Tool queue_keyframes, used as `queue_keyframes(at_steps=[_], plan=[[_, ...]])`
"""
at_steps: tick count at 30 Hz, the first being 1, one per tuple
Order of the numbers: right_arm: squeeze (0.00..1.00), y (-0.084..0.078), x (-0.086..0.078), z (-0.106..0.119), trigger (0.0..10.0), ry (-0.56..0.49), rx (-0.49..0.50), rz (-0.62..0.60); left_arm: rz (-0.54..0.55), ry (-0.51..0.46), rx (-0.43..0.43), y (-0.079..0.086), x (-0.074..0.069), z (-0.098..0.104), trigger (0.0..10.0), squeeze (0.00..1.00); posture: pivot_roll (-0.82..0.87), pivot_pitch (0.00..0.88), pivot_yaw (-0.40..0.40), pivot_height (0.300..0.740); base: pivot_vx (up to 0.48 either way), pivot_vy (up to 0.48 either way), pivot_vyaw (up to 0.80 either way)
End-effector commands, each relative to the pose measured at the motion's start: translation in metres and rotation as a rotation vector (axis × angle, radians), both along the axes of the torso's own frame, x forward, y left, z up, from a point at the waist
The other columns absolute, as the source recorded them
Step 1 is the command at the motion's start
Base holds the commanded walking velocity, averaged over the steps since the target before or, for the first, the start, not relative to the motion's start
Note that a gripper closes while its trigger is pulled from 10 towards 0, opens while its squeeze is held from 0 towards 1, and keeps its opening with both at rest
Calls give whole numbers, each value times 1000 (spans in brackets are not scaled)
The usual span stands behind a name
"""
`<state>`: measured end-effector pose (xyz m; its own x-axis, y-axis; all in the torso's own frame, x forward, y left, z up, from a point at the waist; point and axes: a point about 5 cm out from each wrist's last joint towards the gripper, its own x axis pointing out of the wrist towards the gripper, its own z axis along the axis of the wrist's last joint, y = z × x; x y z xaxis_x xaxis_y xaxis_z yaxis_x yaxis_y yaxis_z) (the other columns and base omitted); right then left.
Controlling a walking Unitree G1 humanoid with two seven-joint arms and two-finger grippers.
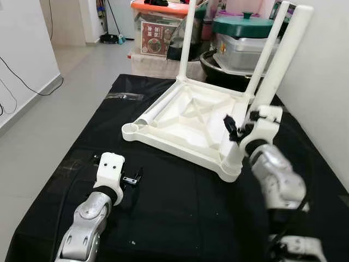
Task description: Building children table
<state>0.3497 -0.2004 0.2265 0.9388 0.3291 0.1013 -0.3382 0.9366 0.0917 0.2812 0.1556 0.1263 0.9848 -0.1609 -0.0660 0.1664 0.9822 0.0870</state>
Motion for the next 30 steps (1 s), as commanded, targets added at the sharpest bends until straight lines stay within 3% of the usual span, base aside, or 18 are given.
queue_keyframes(at_steps=[1,2,4,10,11,12,13,14,15,19,22,23,24,25,27,28,29,30], plan=[[0,19,-6,8,10000,-46,-23,288,-9,11,-2,-2,0,-4,10000,0,68,0,-116,740,0,0,0],[0,19,-6,8,10000,-46,-23,288,-9,11,-2,-2,0,-4,10000,0,68,0,-116,740,0,0,0],[0,25,-14,-2,10000,-7,-52,518,-17,11,-3,-5,1,-4,10000,0,77,0,-120,740,0,0,0],[0,58,-14,-48,10000,119,-183,734,-15,5,-3,-6,2,-2,10000,0,100,0,-136,740,0,0,0],[0,63,-14,-51,7765,125,-191,760,-12,4,-2,-5,2,-2,10000,0,100,0,-136,740,0,0,0],[0,63,-14,-51,7765,125,-191,760,-12,4,-2,-5,2,-2,10000,0,100,0,-136,740,0,0,0],[0,72,-14,-53,2980,123,-175,786,-9,3,-1,-4,2,-2,10000,0,100,0,-136,740,0,0,0],[0,77,-13,-54,2980,122,-161,802,-8,2,-1,-4,2,-2,10000,0,100,0,-136,740,0,0,0],[0,88,-9,-55,0,123,-113,753,-5,1,-1,-4,1,-2,10000,0,112,0,-143,740,0,0,0],[0,91,-7,-58,0,126,-109,699,-4,1,1,-3,1,-2,10000,0,111,0,-141,740,0,0,0],[0,58,13,-76,0,198,-145,142,-4,5,1,-3,0,-3,10000,0,98,0,-135,740,0,0,0],[0,58,13,-76,0,198,-145,142,-4,5,1,-3,0,-3,10000,0,98,0,-135,740,0,0,0],[0,44,16,-79,0,208,-142,-19,-4,6,0,-3,0,-3,10000,0,98,0,-135,740,0,0,0],[0,44,16,-79,0,208,-142,-19,-4,6,0,-3,0,-3,10000,0,98,0,-135,740,0,0,0],[0,5,0,-89,0,224,-93,-401,-8,10,0,-4,-1,-5,10000,0,78,0,-124,740,0,0,0],[0,5,0,-89,0,224,-93,-401,-8,10,0,-4,-1,-5,10000,0,78,0,-124,740,0,0,0],[0,-10,-12,-92,0,232,-88,-546,-9,12,0,-4,-1,-5,10000,0,78,0,-124,740,0,0,0],[0,-10,-12,-92,0,232,-88,-546,-9,12,0,-4,-1,-5,10000,0,78,0,-124,740,0,0,0]])
